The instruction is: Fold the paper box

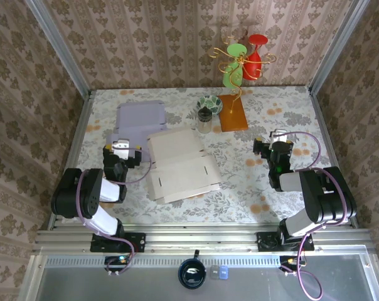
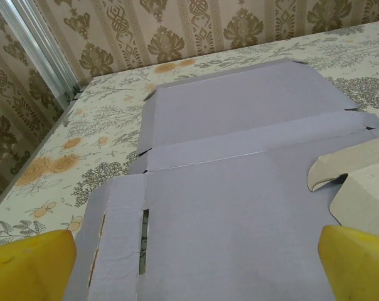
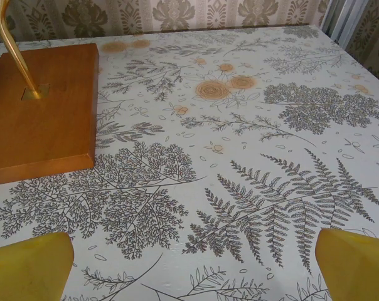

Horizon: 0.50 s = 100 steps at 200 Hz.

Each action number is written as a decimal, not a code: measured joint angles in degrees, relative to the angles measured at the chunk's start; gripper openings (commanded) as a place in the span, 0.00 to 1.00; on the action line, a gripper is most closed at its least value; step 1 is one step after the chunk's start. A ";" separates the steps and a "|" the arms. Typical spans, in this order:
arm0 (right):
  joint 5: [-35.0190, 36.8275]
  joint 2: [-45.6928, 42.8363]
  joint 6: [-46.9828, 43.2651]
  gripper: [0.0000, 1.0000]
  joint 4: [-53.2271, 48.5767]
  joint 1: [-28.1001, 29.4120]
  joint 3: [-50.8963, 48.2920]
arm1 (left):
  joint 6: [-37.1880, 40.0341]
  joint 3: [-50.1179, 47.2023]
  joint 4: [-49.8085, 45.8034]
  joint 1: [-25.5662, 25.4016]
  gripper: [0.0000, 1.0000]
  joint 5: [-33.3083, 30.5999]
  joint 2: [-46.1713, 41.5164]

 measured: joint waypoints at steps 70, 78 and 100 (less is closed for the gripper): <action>0.00 0.00 0.02 1.00 0.00 0.00 0.00 | -0.02 2.29 -2.34 0.00 1.00 -1.51 0.00; 0.00 0.00 0.02 1.00 0.00 0.00 0.00 | -0.02 2.64 -2.73 0.00 1.00 -1.70 0.00; 0.00 0.00 0.02 1.00 0.02 0.00 0.00 | -0.02 2.91 -3.74 0.00 1.00 -1.95 0.00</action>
